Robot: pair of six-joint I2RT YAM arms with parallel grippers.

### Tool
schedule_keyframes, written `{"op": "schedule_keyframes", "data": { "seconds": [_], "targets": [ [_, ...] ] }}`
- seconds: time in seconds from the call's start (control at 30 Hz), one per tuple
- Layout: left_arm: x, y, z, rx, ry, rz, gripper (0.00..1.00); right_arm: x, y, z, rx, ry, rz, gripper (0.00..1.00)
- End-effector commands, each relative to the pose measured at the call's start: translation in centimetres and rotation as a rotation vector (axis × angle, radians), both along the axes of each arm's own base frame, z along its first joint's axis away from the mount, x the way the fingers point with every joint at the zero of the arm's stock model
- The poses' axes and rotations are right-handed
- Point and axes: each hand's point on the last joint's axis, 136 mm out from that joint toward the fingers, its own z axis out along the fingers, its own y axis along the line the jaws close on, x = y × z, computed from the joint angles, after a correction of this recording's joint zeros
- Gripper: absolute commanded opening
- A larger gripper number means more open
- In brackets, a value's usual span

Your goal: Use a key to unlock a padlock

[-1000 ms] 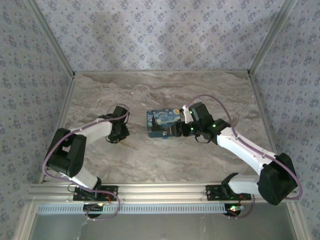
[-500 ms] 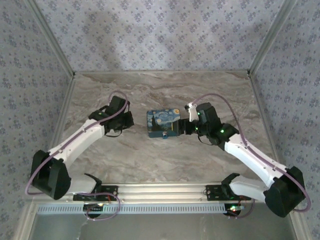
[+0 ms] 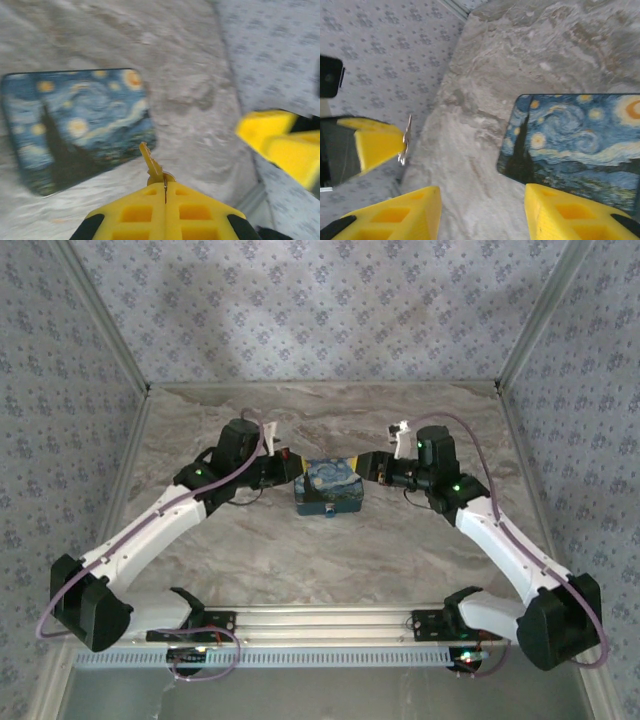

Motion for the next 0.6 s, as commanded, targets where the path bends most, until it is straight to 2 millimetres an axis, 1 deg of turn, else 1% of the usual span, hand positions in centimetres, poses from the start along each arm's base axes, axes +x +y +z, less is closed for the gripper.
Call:
{"op": "schedule_keyframes", "data": {
  "seconds": [0.0, 0.07, 0.13, 0.17, 0.27, 0.37, 0.43, 0.5, 0.57],
  "targets": [
    [-1.8, -3.0, 5.7, -0.168, -0.123, -0.17, 0.0, -1.0, 2.1, 3.0, 0.137, 0.041, 0.109, 0.47],
    [-2.5, -3.9, 6.4, -0.184, -0.143, -0.219, 0.0, -1.2, 2.5, 3.6, 0.173, 0.046, 0.13, 0.45],
    [-3.2, -4.5, 7.1, -0.203, -0.163, -0.254, 0.0, -1.4, 2.6, 4.2, 0.197, 0.044, 0.137, 0.39],
    [-3.4, -4.7, 7.4, -0.216, -0.17, -0.267, 0.0, -1.5, 2.7, 4.6, 0.21, 0.042, 0.14, 0.38],
    [-3.4, -5.0, 7.9, -0.242, -0.186, -0.267, 0.0, -1.9, 2.9, 5.3, 0.221, 0.026, 0.144, 0.38],
    [-4.2, -5.5, 8.5, -0.262, -0.21, -0.306, 0.0, -2.0, 2.9, 6.0, 0.239, 0.017, 0.135, 0.37],
    [-4.3, -5.7, 8.3, -0.258, -0.209, -0.314, 0.0, -2.0, 2.8, 6.5, 0.248, 0.014, 0.132, 0.37],
    [-3.9, -5.5, 7.9, -0.244, -0.201, -0.285, 0.0, -2.3, 2.7, 7.3, 0.256, -0.012, 0.135, 0.39],
    [-3.5, -5.2, 7.8, -0.241, -0.202, -0.249, 0.0, -2.7, 2.6, 7.5, 0.232, -0.048, 0.129, 0.4]
  ]
}}
